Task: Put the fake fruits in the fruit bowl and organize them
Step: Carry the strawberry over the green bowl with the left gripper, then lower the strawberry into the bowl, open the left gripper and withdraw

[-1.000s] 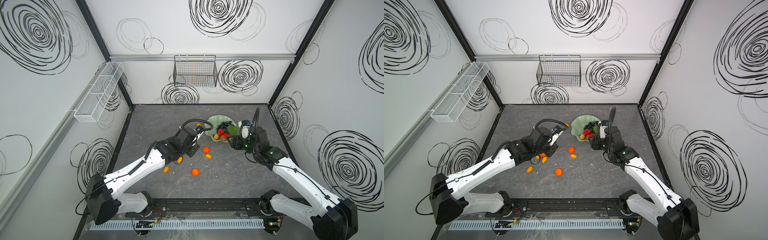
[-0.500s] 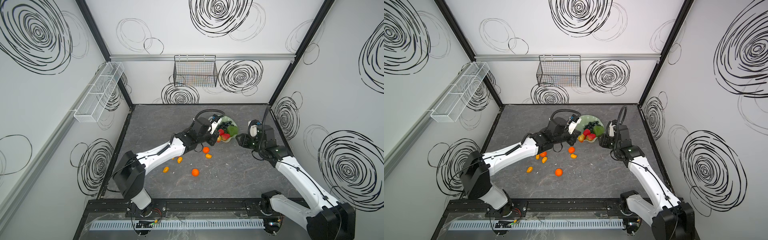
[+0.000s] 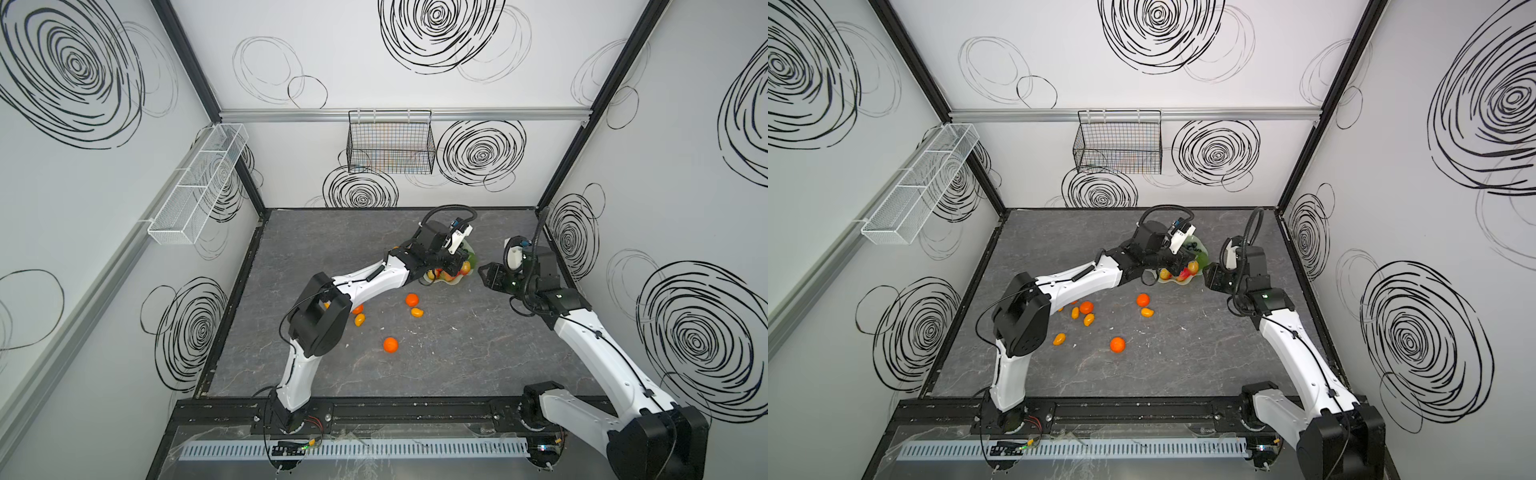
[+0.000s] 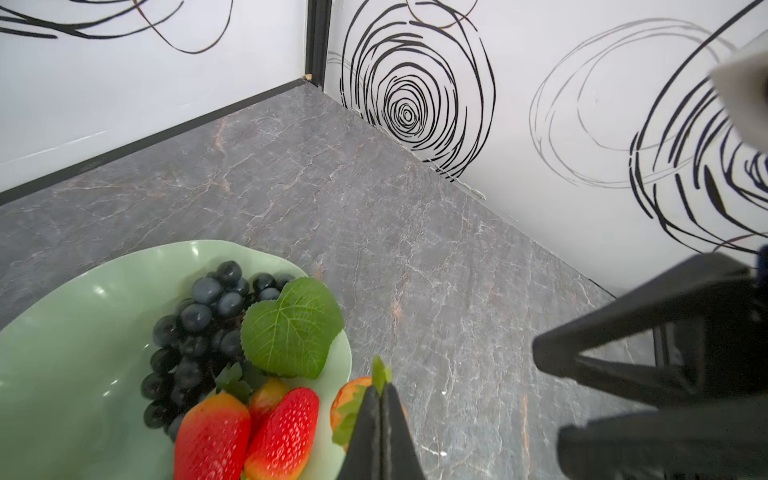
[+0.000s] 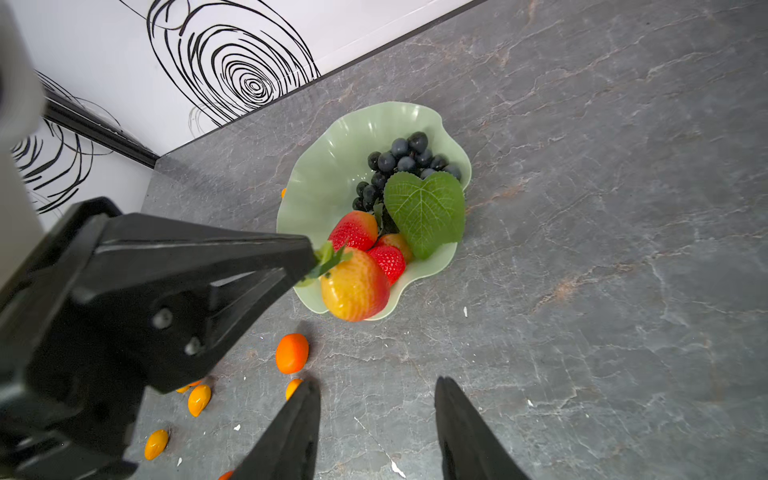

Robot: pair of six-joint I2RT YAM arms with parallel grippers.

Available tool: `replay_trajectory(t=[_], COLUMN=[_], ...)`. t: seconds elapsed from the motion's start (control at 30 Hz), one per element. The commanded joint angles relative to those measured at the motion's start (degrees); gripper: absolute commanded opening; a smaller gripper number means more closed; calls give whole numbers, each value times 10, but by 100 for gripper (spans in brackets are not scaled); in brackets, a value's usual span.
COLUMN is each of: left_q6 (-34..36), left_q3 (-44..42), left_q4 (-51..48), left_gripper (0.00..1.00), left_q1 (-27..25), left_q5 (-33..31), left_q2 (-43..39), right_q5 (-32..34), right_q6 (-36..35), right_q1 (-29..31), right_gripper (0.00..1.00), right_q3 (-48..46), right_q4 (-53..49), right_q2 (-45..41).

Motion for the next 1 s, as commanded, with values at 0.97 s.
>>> replay_trajectory(t=[0.97], left_q6=[-45], left_q3=[114], left_q4=[-25], left_gripper=[0], left_q1=[62], left_q5=[-24], left_q2=[138], right_q5=[-28], right_q6=[-5], right_q1=[-18], right_gripper=[51], right_q3=[23], right_q4=[-24], right_q2=[39])
